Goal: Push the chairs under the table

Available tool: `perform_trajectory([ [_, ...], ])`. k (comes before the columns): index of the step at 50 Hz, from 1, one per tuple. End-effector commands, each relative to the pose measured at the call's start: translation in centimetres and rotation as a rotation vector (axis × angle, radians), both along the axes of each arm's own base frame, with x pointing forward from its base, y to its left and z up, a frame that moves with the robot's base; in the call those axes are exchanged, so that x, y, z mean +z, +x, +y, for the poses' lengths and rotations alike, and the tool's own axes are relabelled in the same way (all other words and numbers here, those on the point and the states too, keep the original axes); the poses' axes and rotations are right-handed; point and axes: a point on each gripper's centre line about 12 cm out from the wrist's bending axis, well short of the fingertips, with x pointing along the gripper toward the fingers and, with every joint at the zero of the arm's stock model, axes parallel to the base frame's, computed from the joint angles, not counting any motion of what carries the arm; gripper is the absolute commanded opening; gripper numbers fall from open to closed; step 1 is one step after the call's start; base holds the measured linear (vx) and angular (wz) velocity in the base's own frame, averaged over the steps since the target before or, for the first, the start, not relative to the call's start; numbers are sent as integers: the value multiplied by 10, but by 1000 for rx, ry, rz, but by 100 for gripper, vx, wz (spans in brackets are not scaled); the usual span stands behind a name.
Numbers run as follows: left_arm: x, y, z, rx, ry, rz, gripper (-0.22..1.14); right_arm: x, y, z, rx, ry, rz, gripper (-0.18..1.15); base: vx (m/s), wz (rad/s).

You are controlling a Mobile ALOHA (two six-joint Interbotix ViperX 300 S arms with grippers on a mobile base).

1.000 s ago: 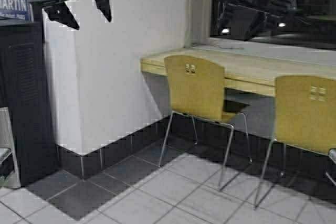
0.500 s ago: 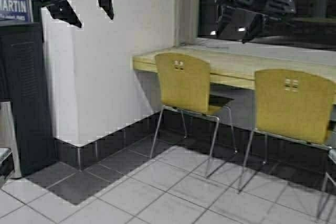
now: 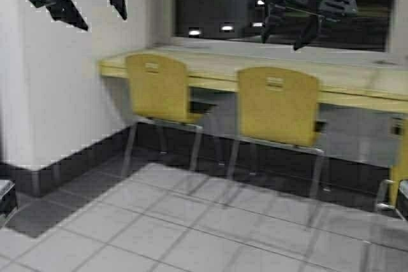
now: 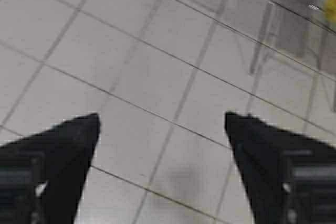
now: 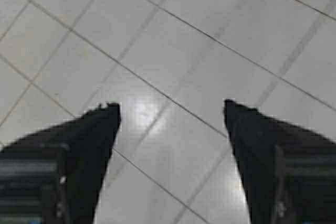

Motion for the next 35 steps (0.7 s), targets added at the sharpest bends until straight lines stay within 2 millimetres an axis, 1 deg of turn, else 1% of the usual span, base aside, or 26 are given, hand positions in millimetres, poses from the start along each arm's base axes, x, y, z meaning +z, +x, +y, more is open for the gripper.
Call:
perform_trajectory([
  [1, 0, 7, 0, 7, -1, -4, 101, 14, 5, 1, -4, 15, -39, 93, -26, -39],
  [6, -5, 7, 0, 7, 4, 10, 101, 13, 4, 0, -5, 13, -36, 93, -25, -31],
  [14, -7, 8, 0, 3, 10, 13, 101, 14, 3, 0, -9, 20, -30, 93, -20, -20],
  [23, -19, 12, 2, 2, 35, 34, 101, 9, 3, 0, -15, 23, -16, 93, -17, -17],
  [31, -12, 10, 3, 5, 26, 20, 101, 14, 3, 0, -24, 38, -23, 93, -15, -22],
  [35, -9, 8, 3, 6, 22, 12, 101, 11, 3, 0, -24, 35, -16, 93, -8, -33],
])
